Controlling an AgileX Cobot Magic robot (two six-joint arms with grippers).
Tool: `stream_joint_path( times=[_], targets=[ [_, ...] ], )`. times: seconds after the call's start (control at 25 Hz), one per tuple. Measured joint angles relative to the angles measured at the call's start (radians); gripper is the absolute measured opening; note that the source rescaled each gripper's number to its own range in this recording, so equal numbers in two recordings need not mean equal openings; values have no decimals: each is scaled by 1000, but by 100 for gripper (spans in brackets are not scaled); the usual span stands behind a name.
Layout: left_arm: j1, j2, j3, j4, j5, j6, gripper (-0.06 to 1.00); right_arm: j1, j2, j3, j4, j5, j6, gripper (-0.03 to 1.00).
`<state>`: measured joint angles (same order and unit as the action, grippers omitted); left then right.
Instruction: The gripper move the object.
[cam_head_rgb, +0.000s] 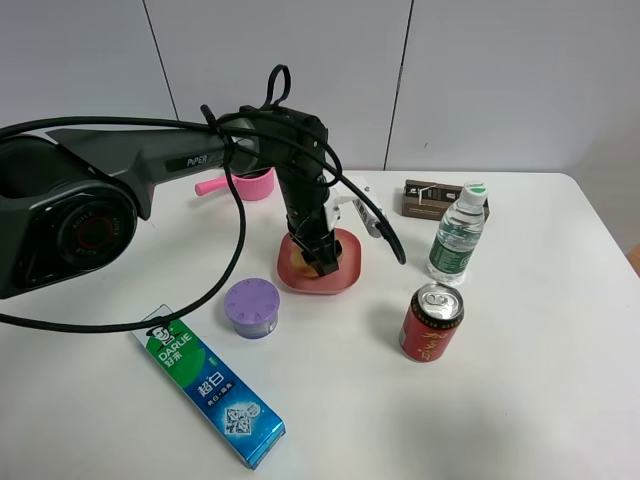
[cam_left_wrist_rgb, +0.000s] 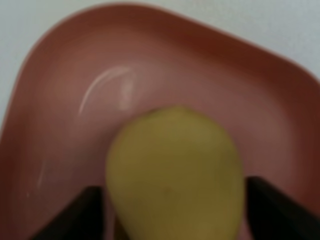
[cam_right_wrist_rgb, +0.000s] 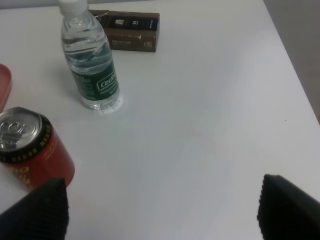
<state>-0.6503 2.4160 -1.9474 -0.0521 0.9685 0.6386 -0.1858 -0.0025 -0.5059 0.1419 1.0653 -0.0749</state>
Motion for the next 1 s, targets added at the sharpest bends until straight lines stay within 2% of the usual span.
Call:
stream_joint_path(
  times=[0.08,0.12,0.24,0.44,0.56,0.8,0.88,1.0],
  targets=[
    [0,0,0,9,5,0,80,0,0,0,0,0,0,100],
    [0,0,0,11,8,-2,83,0,0,0,0,0,0,100],
    [-2,-6,0,37,24,-15,86,0,0,0,0,0,0,100],
    [-26,-104,0,124,46,-33,87,0,0,0,0,0,0,100],
    [-36,-194,0,206,51,-74,87,0,0,0,0,0,0,100],
    [-34,-404,0,459,105,-199,87,0,0,0,0,0,0,100],
    [-24,-483,0,529,131,-213,87,0,0,0,0,0,0,100],
    [19,-591,0,580,184,-217,87,0,0,0,0,0,0,100]
  ],
)
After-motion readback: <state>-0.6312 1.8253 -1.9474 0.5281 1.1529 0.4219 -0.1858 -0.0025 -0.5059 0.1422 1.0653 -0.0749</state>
